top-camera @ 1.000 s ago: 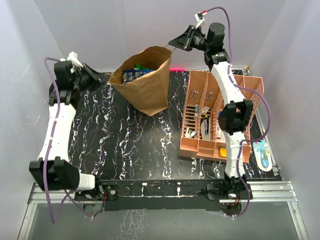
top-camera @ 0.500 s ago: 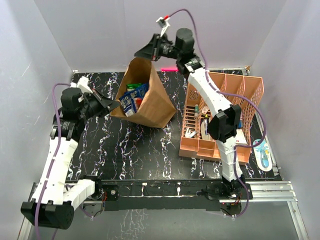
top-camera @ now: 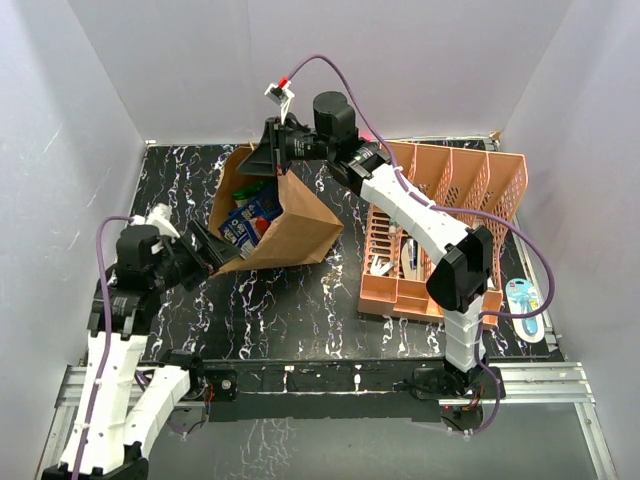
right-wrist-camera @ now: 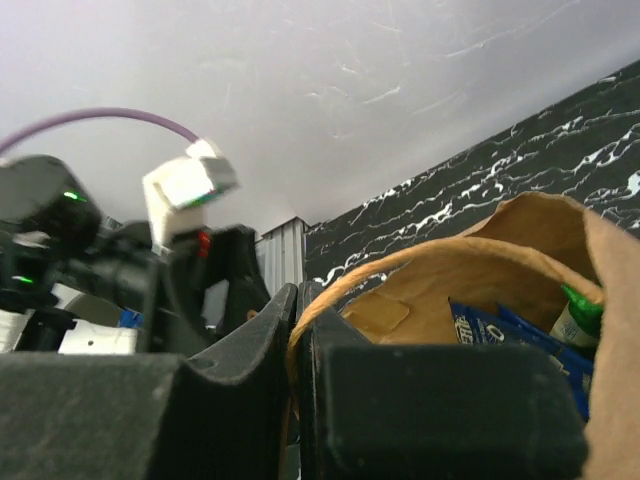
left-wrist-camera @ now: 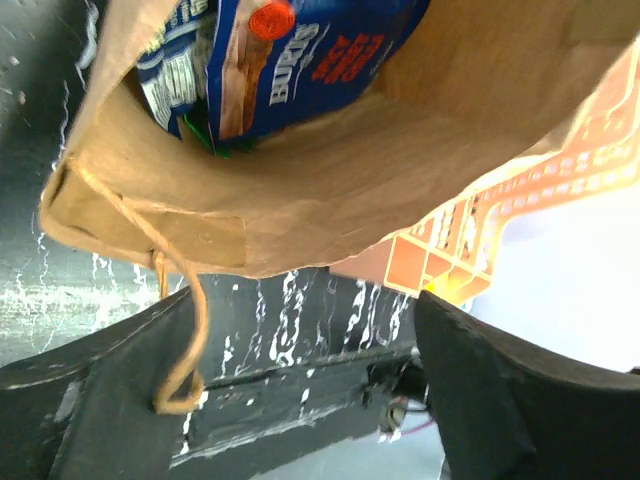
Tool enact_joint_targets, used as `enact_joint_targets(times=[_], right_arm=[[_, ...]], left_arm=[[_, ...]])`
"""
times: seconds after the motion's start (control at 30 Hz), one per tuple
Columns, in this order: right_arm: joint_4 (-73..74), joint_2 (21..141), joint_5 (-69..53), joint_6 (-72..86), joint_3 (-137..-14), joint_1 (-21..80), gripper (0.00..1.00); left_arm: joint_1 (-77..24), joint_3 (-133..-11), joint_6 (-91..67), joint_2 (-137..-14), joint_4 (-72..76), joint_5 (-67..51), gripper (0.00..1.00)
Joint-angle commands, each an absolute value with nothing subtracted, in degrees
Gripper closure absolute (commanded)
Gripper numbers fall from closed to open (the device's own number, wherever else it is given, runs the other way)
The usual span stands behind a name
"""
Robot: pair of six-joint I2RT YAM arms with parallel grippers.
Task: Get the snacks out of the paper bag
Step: Adjust the paper bag at the center of the board.
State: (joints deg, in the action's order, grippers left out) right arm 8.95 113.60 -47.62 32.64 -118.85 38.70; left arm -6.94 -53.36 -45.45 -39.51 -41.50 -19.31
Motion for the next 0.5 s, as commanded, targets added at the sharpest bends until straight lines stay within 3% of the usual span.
enact_joint_targets(times=[0.0,0.1,0.33,0.47], right_arm=[[6.63,108.53,-47.52,31.3,-116.02,38.59,0.92],[6.81,107.61,-48.5,31.09,-115.01,38.63,0.93],[9.4,106.02,-48.42,29.71,-114.34,38.59,0.93],[9.93,104.51,-46.8,29.41,-114.08,38.58,0.92]], left_arm=[[-7.12,-64.69,-36.44,-39.53,-51.14,-12.38,0.09],[-7.12,-71.78,-32.74,-41.21,-55.78,-3.14,0.02],[-7.21,-72.99,-38.59,-45.81,-55.24,19.43,0.02],[-7.12,-72.4,-37.12,-52.49,-49.51,25.8,0.02]])
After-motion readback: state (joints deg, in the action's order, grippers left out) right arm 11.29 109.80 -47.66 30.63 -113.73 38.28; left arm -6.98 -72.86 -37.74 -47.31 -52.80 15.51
